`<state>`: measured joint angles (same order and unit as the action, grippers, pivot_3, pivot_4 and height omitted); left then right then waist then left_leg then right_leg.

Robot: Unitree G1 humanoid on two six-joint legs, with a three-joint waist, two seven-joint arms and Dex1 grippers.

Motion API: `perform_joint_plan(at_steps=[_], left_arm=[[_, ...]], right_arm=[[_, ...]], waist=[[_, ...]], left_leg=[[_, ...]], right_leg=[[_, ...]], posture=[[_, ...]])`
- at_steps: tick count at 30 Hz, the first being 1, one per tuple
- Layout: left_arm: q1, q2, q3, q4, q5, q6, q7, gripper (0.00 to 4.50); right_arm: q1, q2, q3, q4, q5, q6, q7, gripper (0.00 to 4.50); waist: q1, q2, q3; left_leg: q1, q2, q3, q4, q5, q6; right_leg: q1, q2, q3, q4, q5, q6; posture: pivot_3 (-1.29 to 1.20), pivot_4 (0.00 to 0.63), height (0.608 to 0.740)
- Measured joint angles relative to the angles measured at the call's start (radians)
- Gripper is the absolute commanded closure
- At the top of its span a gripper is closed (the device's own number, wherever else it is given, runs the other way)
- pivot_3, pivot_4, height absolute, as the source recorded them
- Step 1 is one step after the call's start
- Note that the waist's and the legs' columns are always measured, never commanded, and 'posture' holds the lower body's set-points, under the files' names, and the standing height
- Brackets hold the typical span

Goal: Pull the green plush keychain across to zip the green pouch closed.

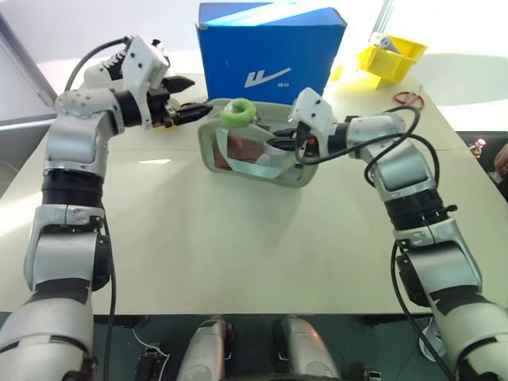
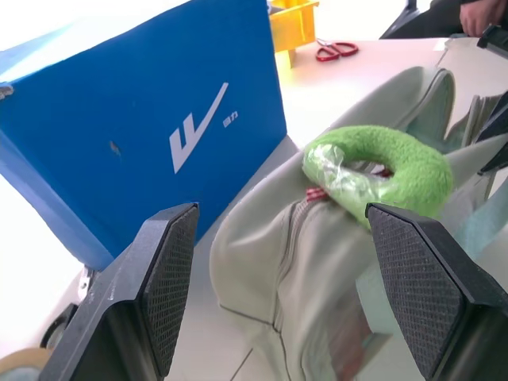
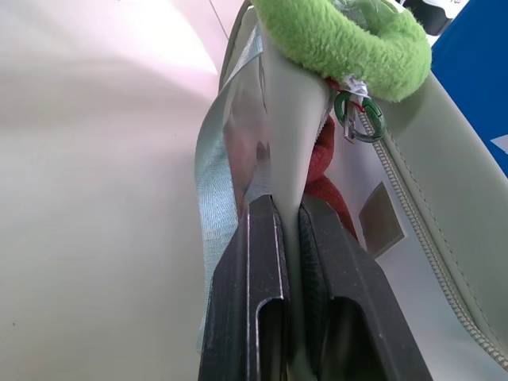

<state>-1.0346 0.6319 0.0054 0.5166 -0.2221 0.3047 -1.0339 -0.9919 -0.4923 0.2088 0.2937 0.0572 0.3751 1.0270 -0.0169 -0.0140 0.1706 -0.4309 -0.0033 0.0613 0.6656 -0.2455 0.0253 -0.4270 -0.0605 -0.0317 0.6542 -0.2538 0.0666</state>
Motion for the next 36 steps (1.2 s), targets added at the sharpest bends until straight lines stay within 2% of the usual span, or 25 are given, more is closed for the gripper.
perform_joint_plan(at_steps=[9, 12, 17, 21, 25, 28, 33, 36], left_arm=[[0.087, -0.076, 0.0, 0.066, 0.006, -0.031, 0.039, 0.93], [0.067, -0.121, 0.003, 0.151, 0.015, -0.07, 0.082, 1.78], [0.032, -0.14, 0.004, 0.216, 0.022, -0.105, 0.09, 4.35], [0.033, -0.133, 0.005, 0.211, 0.022, -0.1, 0.07, 4.43], [0.07, -0.108, 0.004, 0.129, 0.022, -0.072, 0.041, 4.43], [0.104, -0.099, 0.004, 0.062, 0.02, -0.046, 0.031, 4.5], [0.124, -0.1, 0.004, 0.017, 0.017, -0.03, 0.032, 4.5], [0.124, -0.1, 0.004, 0.012, 0.017, -0.027, 0.033, 4.5]], right_arm=[[-0.036, 0.005, 0.003, 0.059, -0.015, -0.028, 0.011, 4.5], [-0.038, 0.007, 0.004, 0.066, -0.017, -0.036, 0.017, 4.5], [-0.046, 0.011, 0.004, 0.086, -0.024, -0.04, 0.018, 4.5], [-0.051, 0.016, 0.004, 0.097, -0.034, -0.052, 0.015, 4.5], [-0.062, 0.019, 0.002, 0.124, -0.036, -0.068, 0.0, 4.5], [-0.08, 0.018, 0.001, 0.153, -0.042, -0.074, -0.006, 3.41], [-0.154, 0.031, 0.0, 0.256, -0.043, -0.097, -0.02, 1.0], [-0.216, 0.034, -0.021, 0.286, -0.032, -0.107, -0.014, 1.0]], waist=[[0.003, 0.0, 0.0], [0.003, 0.0, 0.0], [0.0, 0.0, 0.0], [0.0, 0.0, 0.0], [-0.001, 0.0, 0.0], [0.001, 0.0, 0.0], [0.004, 0.0, 0.0], [0.004, 0.0, 0.0]], left_leg=[[0.0, 0.0, 0.0, 0.0, 0.0, 0.0], [0.0, 0.0, 0.0, 0.0, 0.0, 0.0], [0.0, 0.0, 0.0, 0.0, 0.0, 0.0], [0.0, 0.0, 0.0, 0.0, 0.0, 0.0], [0.0, 0.0, 0.0, 0.0, 0.0, 0.0], [0.0, 0.0, 0.0, 0.0, 0.0, 0.0], [0.0, 0.0, 0.0, 0.0, 0.0, 0.0], [0.0, 0.0, 0.0, -0.001, 0.0, 0.0]], right_leg=[[0.0, 0.0, 0.0, 0.0, 0.0, 0.0], [0.0, 0.0, 0.0, 0.0, 0.0, 0.0], [0.0, 0.0, 0.0, 0.0, 0.0, 0.0], [0.0, 0.0, 0.0, 0.0, 0.0, 0.0], [0.0, -0.001, 0.0, 0.0, 0.0, 0.0], [0.0, -0.001, 0.0, 0.0, 0.0, 0.0], [0.0, -0.002, 0.0, 0.0, 0.0, 0.0], [0.0, -0.002, 0.0, -0.001, 0.0, 0.0]], posture=[[0.0, 0.15, 0.74], [0.0, 0.15, 0.74], [0.0, 0.15, 0.74], [0.0, 0.15, 0.74], [0.0, 0.15, 0.74], [0.0, 0.15, 0.74], [0.0, 0.15, 0.74], [0.0, 0.15, 0.74]])
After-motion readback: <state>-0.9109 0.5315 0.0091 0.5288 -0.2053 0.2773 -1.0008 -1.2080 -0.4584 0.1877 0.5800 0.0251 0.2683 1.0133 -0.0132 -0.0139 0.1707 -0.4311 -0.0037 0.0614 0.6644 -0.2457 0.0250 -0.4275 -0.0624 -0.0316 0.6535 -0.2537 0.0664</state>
